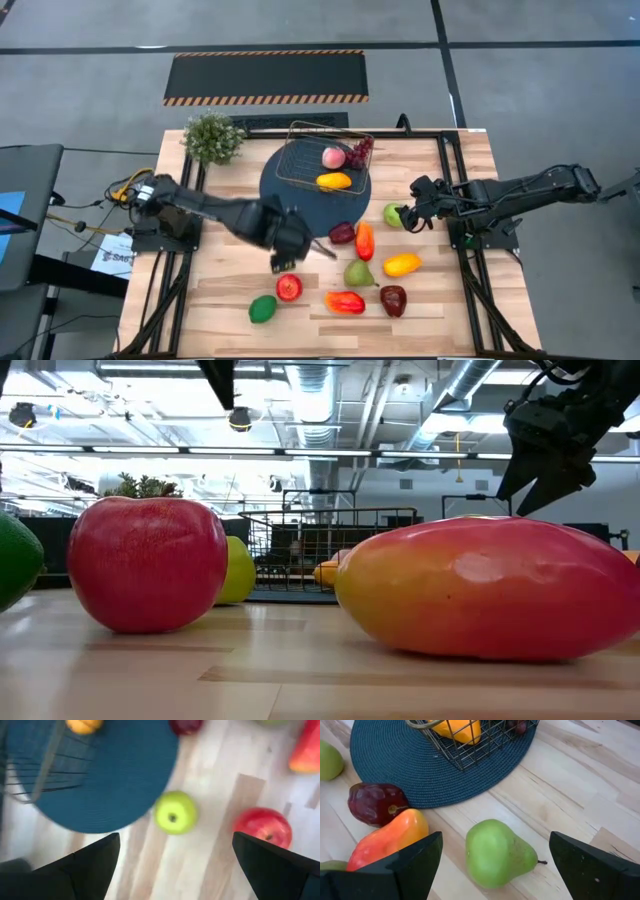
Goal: Build produce basket
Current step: Put the green apple into the wire basket
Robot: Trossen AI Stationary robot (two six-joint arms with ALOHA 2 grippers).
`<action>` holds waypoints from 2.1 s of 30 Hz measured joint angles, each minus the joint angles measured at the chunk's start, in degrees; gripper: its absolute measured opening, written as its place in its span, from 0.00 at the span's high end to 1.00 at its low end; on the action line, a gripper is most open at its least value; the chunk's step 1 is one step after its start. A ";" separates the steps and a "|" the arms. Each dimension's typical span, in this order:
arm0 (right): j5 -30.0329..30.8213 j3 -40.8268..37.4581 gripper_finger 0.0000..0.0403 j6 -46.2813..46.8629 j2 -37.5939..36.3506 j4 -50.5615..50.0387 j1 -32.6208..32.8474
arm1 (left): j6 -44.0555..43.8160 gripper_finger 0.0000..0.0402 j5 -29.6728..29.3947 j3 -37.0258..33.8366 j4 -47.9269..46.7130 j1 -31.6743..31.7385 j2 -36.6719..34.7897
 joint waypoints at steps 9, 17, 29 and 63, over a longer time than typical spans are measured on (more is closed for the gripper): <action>0.00 0.00 0.04 0.01 -0.01 0.00 0.00 | 4.34 0.04 0.27 -15.25 11.73 -0.80 0.14; 0.00 0.00 0.04 0.02 0.01 -0.01 0.00 | 15.49 0.02 3.92 -26.31 24.35 3.84 0.21; 0.00 0.00 0.04 0.03 -0.01 -0.01 0.00 | 20.42 0.02 12.36 -33.55 35.64 7.72 0.18; 0.16 0.00 0.04 0.53 -0.01 0.01 0.00 | 16.32 0.18 15.03 -41.15 44.94 8.68 0.12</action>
